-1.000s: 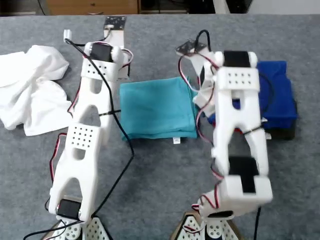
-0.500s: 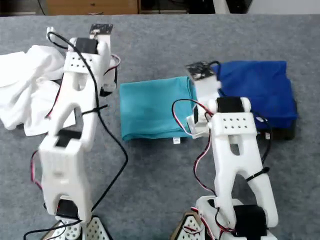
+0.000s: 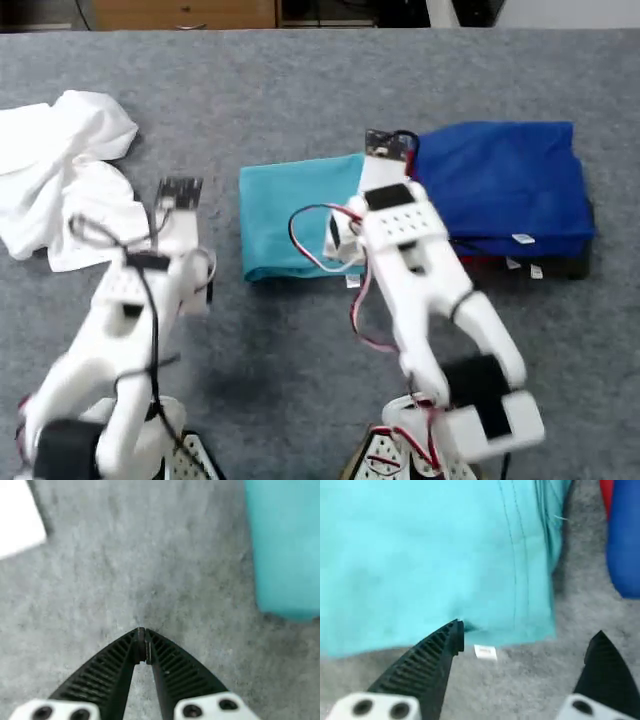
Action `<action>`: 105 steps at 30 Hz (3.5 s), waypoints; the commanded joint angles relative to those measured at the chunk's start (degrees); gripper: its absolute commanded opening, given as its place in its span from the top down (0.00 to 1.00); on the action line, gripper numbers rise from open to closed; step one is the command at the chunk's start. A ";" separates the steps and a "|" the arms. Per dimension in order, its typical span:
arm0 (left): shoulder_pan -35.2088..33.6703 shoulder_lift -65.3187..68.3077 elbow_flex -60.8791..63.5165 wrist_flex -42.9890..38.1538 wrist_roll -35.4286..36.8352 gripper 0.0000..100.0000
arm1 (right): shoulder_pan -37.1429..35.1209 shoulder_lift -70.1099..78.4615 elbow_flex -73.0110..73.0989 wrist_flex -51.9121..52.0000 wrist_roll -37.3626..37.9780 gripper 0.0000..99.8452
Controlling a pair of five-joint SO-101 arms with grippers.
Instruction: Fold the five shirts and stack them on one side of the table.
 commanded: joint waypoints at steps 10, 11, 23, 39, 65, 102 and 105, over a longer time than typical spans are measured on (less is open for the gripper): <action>-0.62 -6.81 3.78 -1.85 -0.44 0.98 | -0.75 29.14 -21.67 4.66 -0.35 0.65; -0.62 -6.81 3.78 -1.85 -0.44 0.98 | -0.84 29.23 -23.08 6.15 1.05 0.69; -0.62 -6.81 3.87 -1.76 -0.44 0.98 | 4.35 28.26 -24.22 8.97 13.89 1.00; -0.62 -6.81 3.87 -1.76 -0.44 0.98 | 14.20 14.37 -58.68 23.30 45.54 1.00; -0.62 -6.81 3.87 -1.49 -0.70 0.98 | 48.31 21.32 -68.70 29.01 81.49 0.94; -12.57 -6.81 -31.91 29.19 -0.79 0.98 | 49.80 43.38 -70.20 25.85 74.55 1.00; -16.70 -6.73 -41.32 33.41 -2.46 0.98 | 48.04 42.42 -70.90 26.20 74.46 1.00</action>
